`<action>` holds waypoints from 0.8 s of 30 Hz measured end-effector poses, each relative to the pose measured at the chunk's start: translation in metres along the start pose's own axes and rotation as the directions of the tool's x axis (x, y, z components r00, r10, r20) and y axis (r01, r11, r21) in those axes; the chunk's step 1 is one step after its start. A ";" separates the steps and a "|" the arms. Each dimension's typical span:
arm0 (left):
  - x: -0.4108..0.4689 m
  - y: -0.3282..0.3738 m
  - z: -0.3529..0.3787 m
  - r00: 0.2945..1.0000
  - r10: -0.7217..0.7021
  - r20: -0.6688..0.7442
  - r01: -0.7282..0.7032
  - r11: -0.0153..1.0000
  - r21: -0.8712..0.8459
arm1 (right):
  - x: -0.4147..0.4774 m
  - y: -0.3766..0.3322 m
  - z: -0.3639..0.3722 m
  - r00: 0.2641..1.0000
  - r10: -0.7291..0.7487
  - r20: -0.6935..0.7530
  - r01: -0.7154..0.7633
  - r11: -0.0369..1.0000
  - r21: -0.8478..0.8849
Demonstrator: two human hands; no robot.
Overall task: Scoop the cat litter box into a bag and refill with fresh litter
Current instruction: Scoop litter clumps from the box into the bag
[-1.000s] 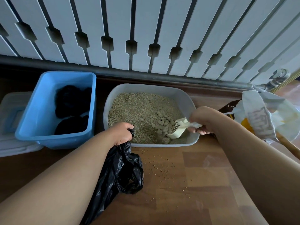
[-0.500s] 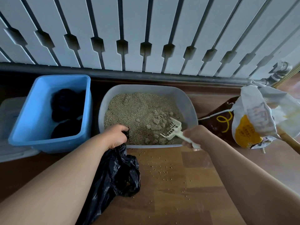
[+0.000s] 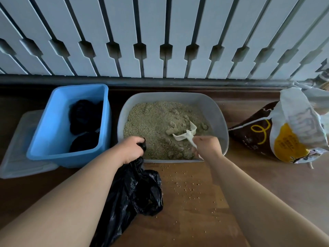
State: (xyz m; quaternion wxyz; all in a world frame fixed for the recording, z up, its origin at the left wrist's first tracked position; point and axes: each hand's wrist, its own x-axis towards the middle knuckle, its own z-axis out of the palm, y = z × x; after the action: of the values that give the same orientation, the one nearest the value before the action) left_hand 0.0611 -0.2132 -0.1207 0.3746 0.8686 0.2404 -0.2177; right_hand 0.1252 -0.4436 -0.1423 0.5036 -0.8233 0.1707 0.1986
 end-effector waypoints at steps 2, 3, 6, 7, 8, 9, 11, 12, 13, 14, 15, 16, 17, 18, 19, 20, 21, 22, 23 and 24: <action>0.000 0.000 0.000 1.000 -0.009 -0.002 0.009 1.000 -0.004 | -0.006 -0.003 -0.004 1.000 -0.024 -0.005 0.024 0.998 0.066; 0.000 0.002 0.000 1.000 -0.009 0.000 0.009 1.000 -0.004 | -0.009 -0.004 -0.006 1.000 -0.028 -0.003 0.028 0.995 0.094; -0.003 0.007 0.000 1.000 0.004 0.005 -0.004 1.000 0.000 | -0.019 -0.004 -0.010 0.999 -0.033 0.020 0.030 0.992 0.122; -0.004 0.009 0.000 1.000 0.005 0.006 -0.005 1.000 0.003 | -0.022 -0.004 -0.011 0.999 -0.028 0.025 0.025 0.991 0.128; -0.005 0.011 0.000 1.000 0.005 0.008 -0.006 1.000 0.004 | -0.024 -0.003 -0.012 0.999 -0.021 0.029 0.017 0.990 0.138; -0.005 0.012 0.000 1.000 0.008 0.009 -0.008 1.000 0.007 | -0.026 -0.003 -0.012 0.999 -0.016 0.032 0.011 0.989 0.147; -0.004 0.012 -0.001 1.000 0.011 0.011 -0.011 1.000 0.008 | -0.029 -0.001 -0.012 0.999 -0.013 0.039 0.007 0.987 0.158; -0.003 0.012 -0.001 1.000 0.010 0.012 -0.010 1.000 0.003 | -0.030 0.000 -0.012 0.999 -0.015 0.041 0.008 0.986 0.168; -0.002 0.011 -0.001 1.000 0.009 0.013 -0.009 1.000 -0.001 | -0.031 0.001 -0.012 0.999 -0.016 0.038 0.008 0.983 0.183; -0.001 0.011 -0.001 1.000 0.011 0.011 -0.010 1.000 -0.003 | -0.032 0.003 -0.012 0.999 -0.016 0.034 0.009 0.981 0.196; -0.001 0.010 -0.001 1.000 0.012 0.010 -0.012 1.000 -0.004 | -0.033 0.004 -0.012 0.999 -0.018 0.029 0.011 0.980 0.199; 0.000 0.010 -0.001 1.000 0.014 0.009 -0.014 1.000 -0.006 | -0.033 0.004 -0.012 0.999 -0.022 0.024 0.017 0.981 0.194; 0.000 0.009 -0.001 1.000 0.013 0.008 -0.013 1.000 -0.009 | -0.034 0.004 -0.012 0.999 -0.029 0.018 0.025 0.982 0.185; -0.001 0.009 -0.001 1.000 0.012 0.007 -0.011 1.000 -0.014 | -0.035 0.004 -0.012 0.999 -0.038 0.013 0.035 0.984 0.175; -0.001 0.009 -0.002 1.000 0.009 0.005 -0.009 1.000 -0.018 | -0.035 0.004 -0.012 0.999 -0.047 0.009 0.045 0.985 0.164; 0.000 0.008 -0.002 1.000 0.006 0.003 -0.006 1.000 -0.019 | -0.036 0.004 -0.012 0.999 -0.053 0.009 0.051 0.987 0.155; 0.000 0.008 -0.003 1.000 0.002 0.000 -0.002 1.000 -0.019 | -0.037 0.004 -0.012 0.998 -0.057 0.010 0.055 0.987 0.148; 0.000 0.008 -0.003 1.000 0.000 -0.001 0.000 1.000 -0.021 | -0.037 0.004 -0.012 0.998 -0.064 0.010 0.062 0.989 0.137; -0.001 0.008 -0.003 1.000 -0.003 -0.001 0.003 1.000 -0.026 | -0.036 0.005 -0.012 0.997 -0.074 0.013 0.072 0.990 0.120; -0.002 0.008 -0.003 1.000 -0.002 0.002 0.002 1.000 -0.032 | -0.036 0.005 -0.012 0.996 -0.084 0.018 0.082 0.992 0.101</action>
State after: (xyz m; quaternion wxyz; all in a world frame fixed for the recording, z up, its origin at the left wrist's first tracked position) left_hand 0.0654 -0.2162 -0.1133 0.3882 0.8621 0.2446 -0.2149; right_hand 0.0936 -0.4535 -0.1232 0.5537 -0.8013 0.1405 0.1777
